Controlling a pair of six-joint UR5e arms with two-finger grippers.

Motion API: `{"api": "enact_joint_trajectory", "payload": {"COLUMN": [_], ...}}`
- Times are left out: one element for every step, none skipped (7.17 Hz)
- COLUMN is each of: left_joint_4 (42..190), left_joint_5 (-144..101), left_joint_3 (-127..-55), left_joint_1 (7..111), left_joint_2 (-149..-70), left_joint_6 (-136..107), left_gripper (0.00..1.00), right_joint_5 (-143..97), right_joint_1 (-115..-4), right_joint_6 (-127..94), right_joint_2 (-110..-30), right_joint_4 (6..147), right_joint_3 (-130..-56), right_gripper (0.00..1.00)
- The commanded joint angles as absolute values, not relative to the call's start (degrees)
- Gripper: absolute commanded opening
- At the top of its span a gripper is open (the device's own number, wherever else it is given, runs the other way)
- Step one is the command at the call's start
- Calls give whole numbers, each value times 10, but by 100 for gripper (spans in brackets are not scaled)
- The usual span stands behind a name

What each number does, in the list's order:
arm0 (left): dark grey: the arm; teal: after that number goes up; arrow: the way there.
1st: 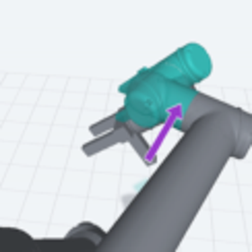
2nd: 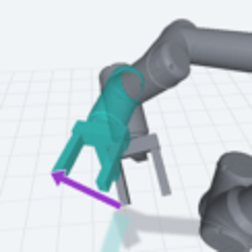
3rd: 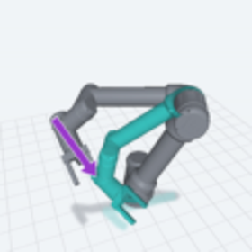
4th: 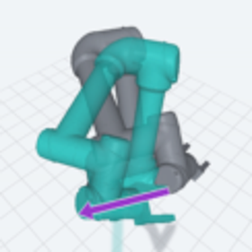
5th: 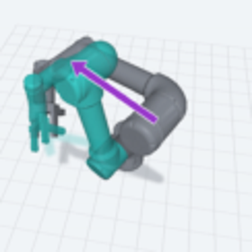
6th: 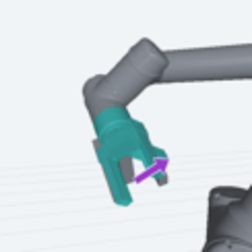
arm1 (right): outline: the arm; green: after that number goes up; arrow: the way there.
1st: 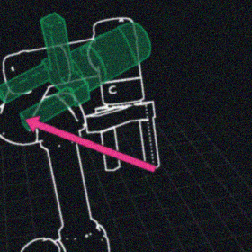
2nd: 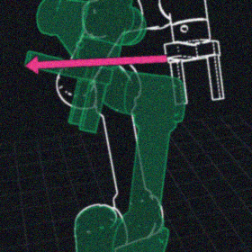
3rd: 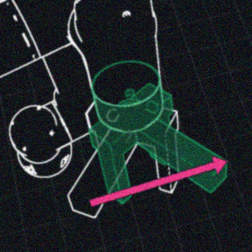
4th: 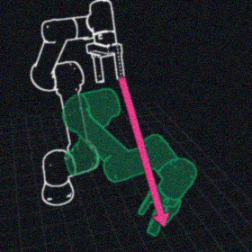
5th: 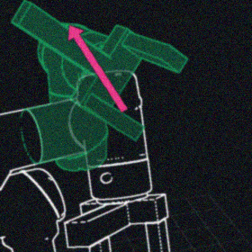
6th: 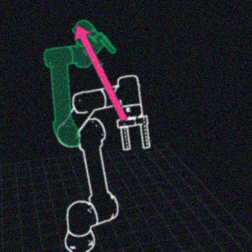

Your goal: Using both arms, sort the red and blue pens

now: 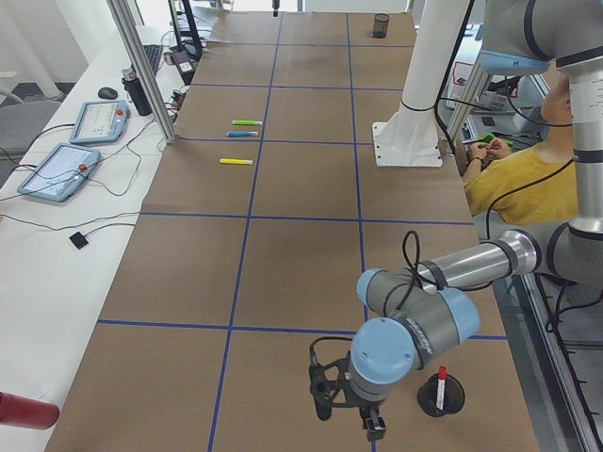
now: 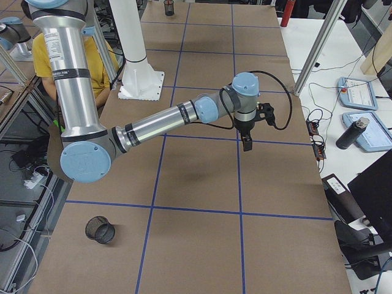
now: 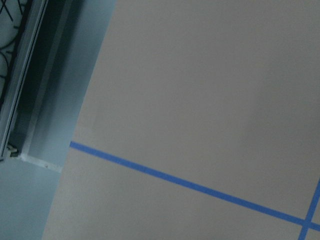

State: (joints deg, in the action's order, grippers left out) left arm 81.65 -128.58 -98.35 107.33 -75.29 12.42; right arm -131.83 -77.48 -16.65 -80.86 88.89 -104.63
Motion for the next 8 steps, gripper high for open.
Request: {"api": "enact_joint_trajectory", "payload": {"left_joint_4": [822, 826, 844, 863, 876, 878, 878, 878], "left_joint_5": [-1290, -1291, -1291, -1291, -1291, -1291, -1296, -1314], "left_joint_3": [-1032, -1033, -1031, -1029, -1030, -1030, -1030, -1027], "left_joint_1": [966, 945, 914, 899, 894, 891, 891, 891], "left_joint_2": [-807, -836, -858, -860, -861, -862, -862, -861], "left_joint_6": [45, 49, 48, 47, 47, 47, 48, 48], "left_gripper": [100, 100, 100, 100, 100, 100, 100, 100], "right_joint_5": [-1320, -1318, -1316, -1284, -1260, -1242, -1216, -1210], "right_joint_1": [-757, -736, -706, -658, -612, -580, -550, -529], "right_joint_6": [-194, -244, -306, -373, -441, -500, -543, -569], "right_joint_2": [-809, -794, -766, -729, -689, -633, -580, -527], "right_joint_4": [889, 889, 892, 896, 896, 896, 896, 894], "right_joint_3": [-1055, -1066, -1064, -1058, -1041, -998, -950, -895], "right_gripper": [100, 100, 100, 100, 100, 100, 100, 100]}}
